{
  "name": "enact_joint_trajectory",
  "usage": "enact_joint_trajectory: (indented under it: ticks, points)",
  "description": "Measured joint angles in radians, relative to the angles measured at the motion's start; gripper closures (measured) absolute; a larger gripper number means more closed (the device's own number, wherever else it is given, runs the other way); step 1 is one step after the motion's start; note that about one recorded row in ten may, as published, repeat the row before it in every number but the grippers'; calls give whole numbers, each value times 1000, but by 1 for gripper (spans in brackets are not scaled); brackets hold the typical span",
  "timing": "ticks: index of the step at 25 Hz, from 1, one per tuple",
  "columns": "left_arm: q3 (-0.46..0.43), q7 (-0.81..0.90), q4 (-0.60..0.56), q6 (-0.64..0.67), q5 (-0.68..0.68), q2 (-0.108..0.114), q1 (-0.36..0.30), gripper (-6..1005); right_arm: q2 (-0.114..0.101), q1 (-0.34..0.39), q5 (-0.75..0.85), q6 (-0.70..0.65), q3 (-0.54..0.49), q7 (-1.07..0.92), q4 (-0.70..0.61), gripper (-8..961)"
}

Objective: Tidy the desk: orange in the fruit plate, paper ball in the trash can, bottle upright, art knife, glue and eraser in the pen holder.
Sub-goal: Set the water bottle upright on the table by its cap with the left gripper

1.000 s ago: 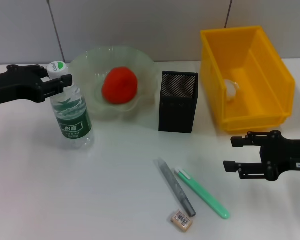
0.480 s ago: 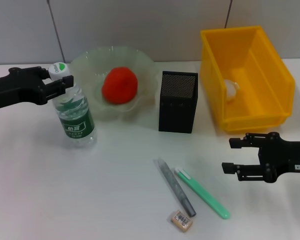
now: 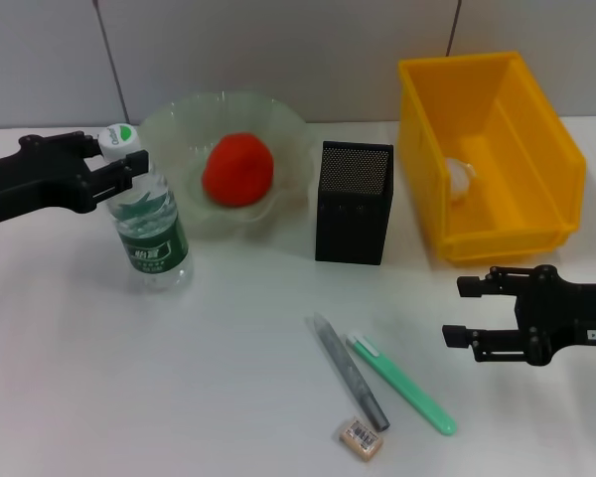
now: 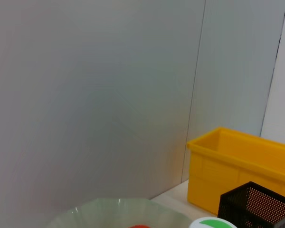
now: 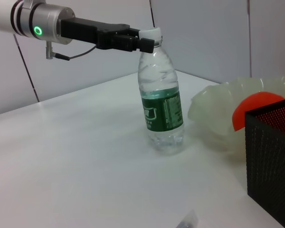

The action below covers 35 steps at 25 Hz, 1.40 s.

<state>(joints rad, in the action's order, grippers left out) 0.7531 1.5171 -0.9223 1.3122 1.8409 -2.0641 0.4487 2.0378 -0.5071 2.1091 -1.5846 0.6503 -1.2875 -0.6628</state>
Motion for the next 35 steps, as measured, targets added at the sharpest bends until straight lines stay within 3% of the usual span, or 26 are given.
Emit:
enact_joint_trajectory:
  ticks: [35]
  points:
    - [2, -55, 34, -24, -8, 0, 0, 543, -4, 0, -2, -2, 0, -6, -1, 218]
